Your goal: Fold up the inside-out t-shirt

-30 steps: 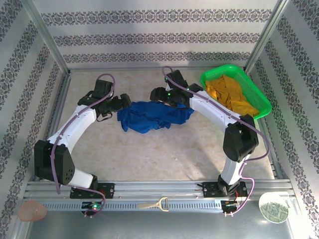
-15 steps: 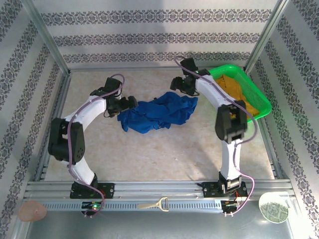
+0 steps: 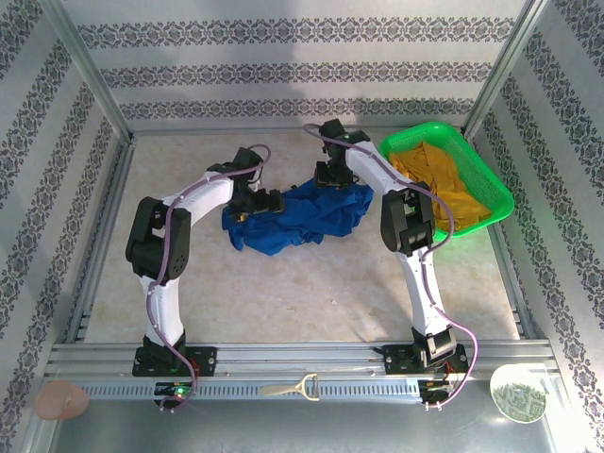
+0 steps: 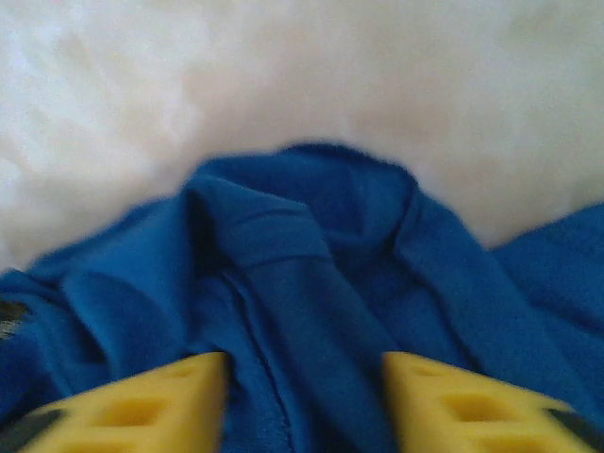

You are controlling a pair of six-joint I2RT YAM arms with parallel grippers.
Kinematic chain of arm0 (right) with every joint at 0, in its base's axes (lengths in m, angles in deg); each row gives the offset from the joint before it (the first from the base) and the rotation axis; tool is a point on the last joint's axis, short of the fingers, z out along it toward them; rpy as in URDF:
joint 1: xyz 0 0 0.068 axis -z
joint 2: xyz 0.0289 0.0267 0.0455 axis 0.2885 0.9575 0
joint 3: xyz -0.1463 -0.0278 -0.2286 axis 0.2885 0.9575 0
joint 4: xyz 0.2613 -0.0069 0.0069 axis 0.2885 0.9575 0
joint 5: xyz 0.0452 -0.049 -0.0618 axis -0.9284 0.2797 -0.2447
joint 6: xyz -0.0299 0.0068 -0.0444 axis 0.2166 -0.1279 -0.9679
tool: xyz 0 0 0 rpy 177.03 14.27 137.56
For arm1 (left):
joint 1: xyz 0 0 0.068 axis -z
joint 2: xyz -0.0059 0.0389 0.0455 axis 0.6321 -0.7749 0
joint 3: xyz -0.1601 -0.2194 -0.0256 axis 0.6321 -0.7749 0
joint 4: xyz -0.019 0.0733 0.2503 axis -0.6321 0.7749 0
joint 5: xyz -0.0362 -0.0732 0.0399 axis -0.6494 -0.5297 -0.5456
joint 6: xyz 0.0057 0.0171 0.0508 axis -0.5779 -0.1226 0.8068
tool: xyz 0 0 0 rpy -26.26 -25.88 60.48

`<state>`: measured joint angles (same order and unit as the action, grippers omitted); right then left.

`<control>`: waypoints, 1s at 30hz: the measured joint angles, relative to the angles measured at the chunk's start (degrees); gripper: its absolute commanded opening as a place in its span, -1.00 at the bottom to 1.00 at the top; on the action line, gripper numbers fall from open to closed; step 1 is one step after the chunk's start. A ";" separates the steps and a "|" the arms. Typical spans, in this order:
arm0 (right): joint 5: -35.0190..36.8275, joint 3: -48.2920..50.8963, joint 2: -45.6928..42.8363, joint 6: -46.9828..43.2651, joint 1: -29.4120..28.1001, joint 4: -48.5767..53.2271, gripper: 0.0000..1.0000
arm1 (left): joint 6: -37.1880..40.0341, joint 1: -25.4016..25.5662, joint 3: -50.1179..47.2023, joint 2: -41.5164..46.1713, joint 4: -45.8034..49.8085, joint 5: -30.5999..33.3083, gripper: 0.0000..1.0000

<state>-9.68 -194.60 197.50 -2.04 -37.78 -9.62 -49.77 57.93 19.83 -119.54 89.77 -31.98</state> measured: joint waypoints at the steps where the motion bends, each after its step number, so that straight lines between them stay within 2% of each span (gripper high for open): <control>1: -0.33 1.33 -0.26 -0.22 0.00 -0.04 -0.96 | -0.20 0.07 -1.29 0.13 -0.28 -0.13 0.46; 2: -0.79 3.04 -0.66 -0.20 0.00 -0.35 -1.00 | -0.22 0.11 -2.60 0.22 -0.48 -0.35 0.10; 4: -1.33 5.86 -1.77 -0.31 0.00 -1.11 -1.00 | 0.00 0.07 -3.82 0.24 -0.55 -0.70 -0.90; 5: -1.53 7.61 -2.89 -0.09 0.02 -1.77 -1.00 | 0.02 0.02 -3.87 0.26 -0.57 -0.83 -1.00; 11: -2.75 12.94 -16.59 2.21 1.18 -5.68 -1.00 | 1.09 -0.90 0.85 4.83 0.09 0.50 -1.00; 17: -6.62 11.61 -36.28 8.52 5.97 -15.06 -1.00 | 0.50 -7.26 12.28 16.13 -1.29 0.20 -1.00; 21: -9.11 11.06 -44.28 12.28 5.79 -20.90 -1.00 | -1.01 -9.16 16.70 24.37 -5.68 -1.27 -0.97; 24: -10.12 12.68 -48.30 14.49 5.38 -24.02 -1.00 | -2.47 -9.46 16.46 29.05 -7.87 -1.95 -0.86; 30: -9.88 20.33 -56.02 16.90 3.28 -27.12 -1.00 | -6.78 -9.46 9.46 36.02 -11.82 -3.26 -0.86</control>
<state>-19.56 -174.27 141.48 14.85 -34.51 -36.74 -56.55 48.46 29.29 -83.52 77.94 -35.24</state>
